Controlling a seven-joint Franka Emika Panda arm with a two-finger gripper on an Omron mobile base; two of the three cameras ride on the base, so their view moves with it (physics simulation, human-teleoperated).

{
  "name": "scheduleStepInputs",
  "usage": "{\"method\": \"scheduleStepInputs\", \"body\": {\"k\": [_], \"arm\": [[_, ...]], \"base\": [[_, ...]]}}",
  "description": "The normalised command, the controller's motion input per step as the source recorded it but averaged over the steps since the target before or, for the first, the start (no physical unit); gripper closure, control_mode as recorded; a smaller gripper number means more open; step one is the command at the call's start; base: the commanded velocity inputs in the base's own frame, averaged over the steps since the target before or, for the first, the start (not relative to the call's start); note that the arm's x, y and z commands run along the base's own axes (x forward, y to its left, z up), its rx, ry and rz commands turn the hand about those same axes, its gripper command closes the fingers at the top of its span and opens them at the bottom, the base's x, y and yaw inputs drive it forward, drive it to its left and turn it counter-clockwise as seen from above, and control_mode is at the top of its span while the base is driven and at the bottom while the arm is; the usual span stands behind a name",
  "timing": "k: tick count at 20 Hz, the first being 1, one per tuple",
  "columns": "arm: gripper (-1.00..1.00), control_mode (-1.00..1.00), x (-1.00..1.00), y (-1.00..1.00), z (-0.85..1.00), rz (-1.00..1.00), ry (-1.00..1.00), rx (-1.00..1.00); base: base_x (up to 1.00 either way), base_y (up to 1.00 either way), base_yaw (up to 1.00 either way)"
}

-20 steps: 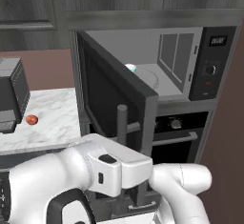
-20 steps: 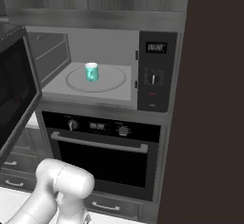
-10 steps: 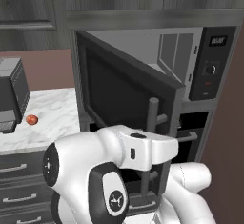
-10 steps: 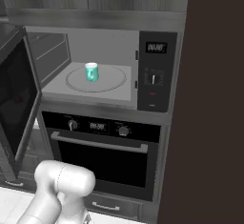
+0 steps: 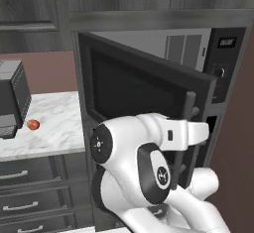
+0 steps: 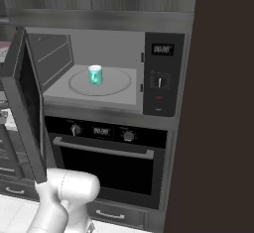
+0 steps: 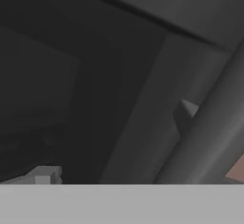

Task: Pick the mug from the counter and place it inside the microwave. Then close the microwave.

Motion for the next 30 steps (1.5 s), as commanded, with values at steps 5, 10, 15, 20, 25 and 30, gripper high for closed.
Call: {"method": "scheduleStepInputs", "body": {"k": [5,10,15,20,25,30], "arm": [[-1.0,-1.0,0.59,-0.54,0.0,0.11,0.01,0.0],[-1.0,-1.0,0.56,-0.53,0.0,0.1,0.03,0.0],[-1.0,-1.0,0.57,-0.52,0.0,0.1,0.06,0.0],[-1.0,-1.0,0.58,-0.54,0.02,0.1,0.06,0.0],[-1.0,-1.0,0.45,-0.42,0.01,0.08,0.01,0.0],[-1.0,-1.0,0.46,-0.27,0.0,0.02,0.0,0.0]], "base": [[0.0,0.0,0.0],[0.0,0.0,0.0],[0.0,0.0,0.0],[0.0,0.0,0.0],[0.0,0.0,0.0],[0.0,0.0,0.0]]}}
